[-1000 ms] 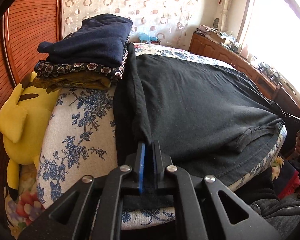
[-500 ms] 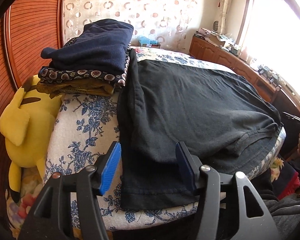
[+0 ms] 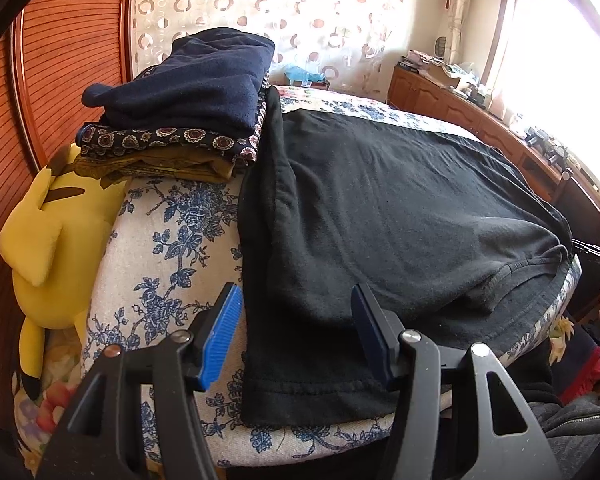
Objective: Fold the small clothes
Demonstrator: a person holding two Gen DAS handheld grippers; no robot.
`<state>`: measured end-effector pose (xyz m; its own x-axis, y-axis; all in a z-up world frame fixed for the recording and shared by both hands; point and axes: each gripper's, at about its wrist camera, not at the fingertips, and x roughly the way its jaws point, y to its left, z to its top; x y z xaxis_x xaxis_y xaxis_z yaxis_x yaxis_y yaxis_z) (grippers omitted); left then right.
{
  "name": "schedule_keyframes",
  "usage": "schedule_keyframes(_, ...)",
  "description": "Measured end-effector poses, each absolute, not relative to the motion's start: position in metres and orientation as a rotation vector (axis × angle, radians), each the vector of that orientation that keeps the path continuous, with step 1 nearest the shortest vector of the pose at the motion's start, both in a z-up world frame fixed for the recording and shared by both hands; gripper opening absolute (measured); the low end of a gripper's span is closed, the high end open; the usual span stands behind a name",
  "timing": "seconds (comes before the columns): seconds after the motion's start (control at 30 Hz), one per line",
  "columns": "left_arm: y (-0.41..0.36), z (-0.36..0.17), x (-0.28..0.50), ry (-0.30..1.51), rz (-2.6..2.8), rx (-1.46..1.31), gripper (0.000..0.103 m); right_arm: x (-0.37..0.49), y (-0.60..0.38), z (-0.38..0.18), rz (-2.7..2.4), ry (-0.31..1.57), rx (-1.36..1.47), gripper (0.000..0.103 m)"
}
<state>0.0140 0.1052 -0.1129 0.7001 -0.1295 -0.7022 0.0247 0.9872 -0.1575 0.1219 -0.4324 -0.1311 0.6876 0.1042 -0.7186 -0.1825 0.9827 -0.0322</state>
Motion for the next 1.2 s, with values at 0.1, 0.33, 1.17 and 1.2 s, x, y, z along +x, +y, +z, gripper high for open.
schedule_keyframes(0.1, 0.104, -0.113, 0.015, 0.792, -0.08, -0.136, 0.056, 0.12, -0.431, -0.131, 0.211, 0.808, -0.098, 0.009)
schedule_keyframes(0.33, 0.104, -0.115, 0.018, 0.799, -0.072, -0.132, 0.056, 0.106, -0.426, -0.123, 0.228, 0.808, -0.157, 0.003)
schedule_keyframes(1.17, 0.109, -0.122, 0.017, 0.817, -0.048, -0.153, 0.056, 0.108, -0.373, -0.086, 0.295, 0.653, -0.136, 0.042)
schedule_keyframes(1.2, 0.109, -0.123, 0.017, 0.818, -0.049, -0.154, 0.056, 0.11, -0.366, -0.088, 0.306, 0.653, -0.138, 0.042)
